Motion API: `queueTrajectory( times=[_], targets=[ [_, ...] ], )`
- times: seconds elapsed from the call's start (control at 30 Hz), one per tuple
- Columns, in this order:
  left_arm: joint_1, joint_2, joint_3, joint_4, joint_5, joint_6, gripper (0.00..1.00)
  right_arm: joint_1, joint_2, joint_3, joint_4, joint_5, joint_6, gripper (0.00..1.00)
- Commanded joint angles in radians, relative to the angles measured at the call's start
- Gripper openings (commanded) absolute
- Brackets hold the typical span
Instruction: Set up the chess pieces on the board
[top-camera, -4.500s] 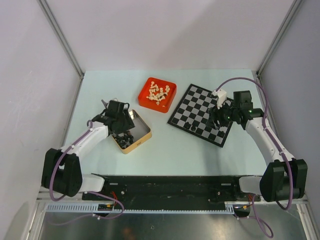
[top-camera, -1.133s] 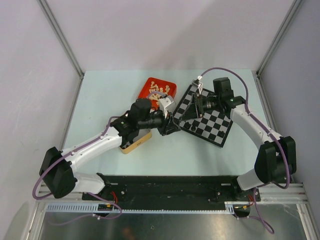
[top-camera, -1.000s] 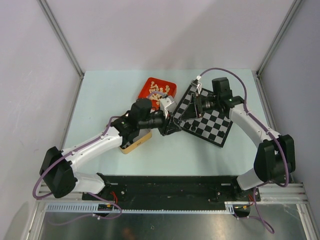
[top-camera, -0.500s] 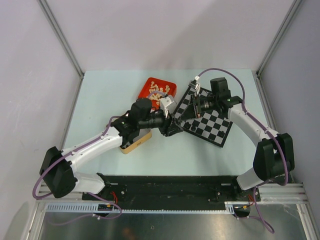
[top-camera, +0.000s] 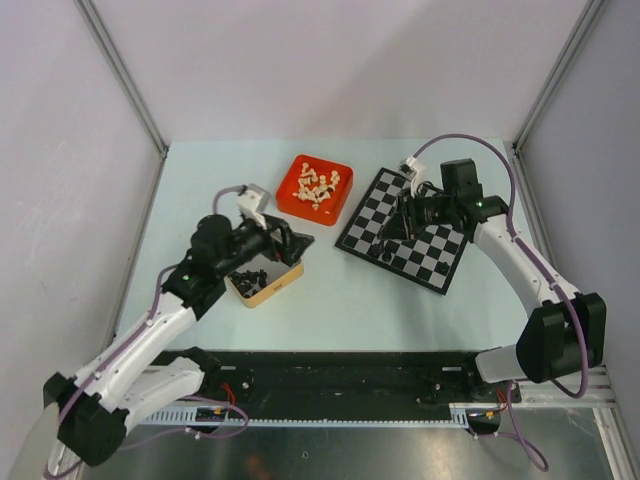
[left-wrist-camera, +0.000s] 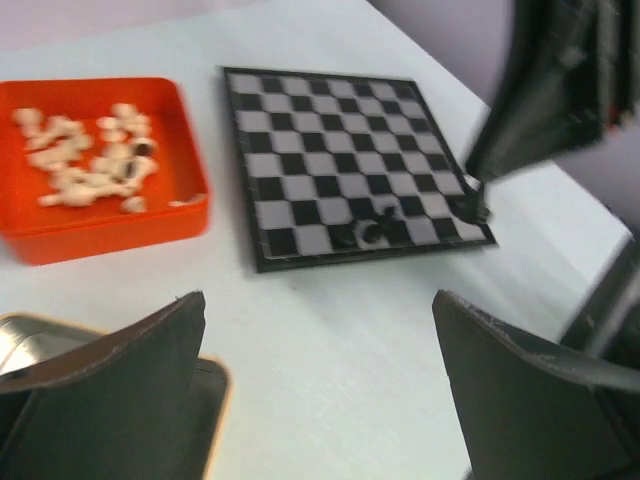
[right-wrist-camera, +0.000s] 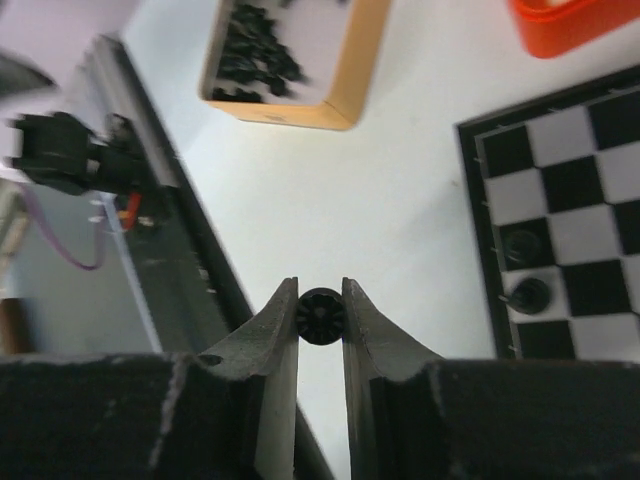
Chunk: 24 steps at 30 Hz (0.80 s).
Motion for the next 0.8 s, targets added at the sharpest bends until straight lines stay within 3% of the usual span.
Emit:
queueTrajectory(
  times=[0.0, 0.33, 0.77],
  targets=[
    [0.128, -0.081, -0.064, 0.009, -0.03, -0.101, 1.0, 0.008, -0.072, -0.039, -0.039, 0.234, -0.184, 0.11],
    [0.175, -0.141, -0.133, -0.047, -0.142, -0.176, 1.0, 0.021, -0.146, -0.18, 0.021, 0.504, -0.28, 0.12],
    [0.194, -0.131, -0.138, -0.07, -0.159, -0.196, 1.0, 0.047, -0.074, -0.344, 0.273, 0.521, -0.303, 0.14]
  ],
)
